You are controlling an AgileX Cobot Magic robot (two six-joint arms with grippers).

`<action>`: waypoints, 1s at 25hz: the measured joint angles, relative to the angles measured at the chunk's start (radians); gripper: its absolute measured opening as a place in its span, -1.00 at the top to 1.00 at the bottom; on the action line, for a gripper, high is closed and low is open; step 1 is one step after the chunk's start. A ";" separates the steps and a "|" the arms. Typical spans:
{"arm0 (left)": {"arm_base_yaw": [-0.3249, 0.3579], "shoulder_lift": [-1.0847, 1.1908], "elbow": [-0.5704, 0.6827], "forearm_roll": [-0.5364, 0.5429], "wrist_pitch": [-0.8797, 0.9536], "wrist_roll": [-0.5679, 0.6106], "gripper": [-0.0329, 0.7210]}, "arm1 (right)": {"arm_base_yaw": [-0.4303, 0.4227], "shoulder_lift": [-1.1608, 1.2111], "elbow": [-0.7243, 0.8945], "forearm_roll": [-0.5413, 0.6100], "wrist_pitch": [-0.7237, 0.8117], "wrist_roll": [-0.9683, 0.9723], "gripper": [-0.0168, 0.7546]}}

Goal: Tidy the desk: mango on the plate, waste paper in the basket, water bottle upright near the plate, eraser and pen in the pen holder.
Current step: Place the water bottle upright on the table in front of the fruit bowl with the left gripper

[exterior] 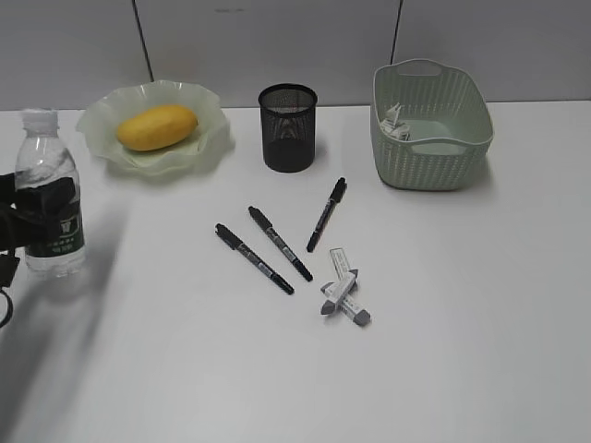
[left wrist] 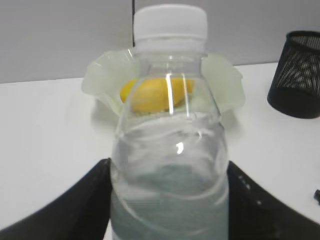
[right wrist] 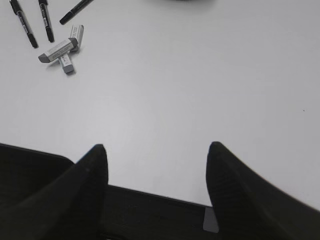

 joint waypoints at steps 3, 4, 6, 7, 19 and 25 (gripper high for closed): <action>0.000 0.026 -0.009 0.003 0.000 0.033 -0.34 | 0.000 0.000 0.000 0.000 0.000 0.000 -0.31; 0.000 0.032 -0.017 0.003 0.001 0.037 -0.34 | 0.000 0.000 0.000 0.000 0.000 0.000 -0.31; 0.000 0.048 -0.049 0.004 -0.002 0.040 -0.34 | 0.000 0.000 0.000 0.000 -0.001 0.000 -0.31; 0.000 0.061 -0.069 0.005 -0.004 0.040 -0.34 | 0.000 0.000 0.000 0.000 -0.001 0.000 -0.31; 0.000 0.182 -0.214 0.042 -0.009 0.014 -0.34 | 0.000 0.000 0.000 0.000 -0.001 0.001 -0.31; 0.000 0.199 -0.257 0.048 -0.008 0.009 -0.34 | 0.000 0.000 0.000 0.000 -0.001 0.001 -0.31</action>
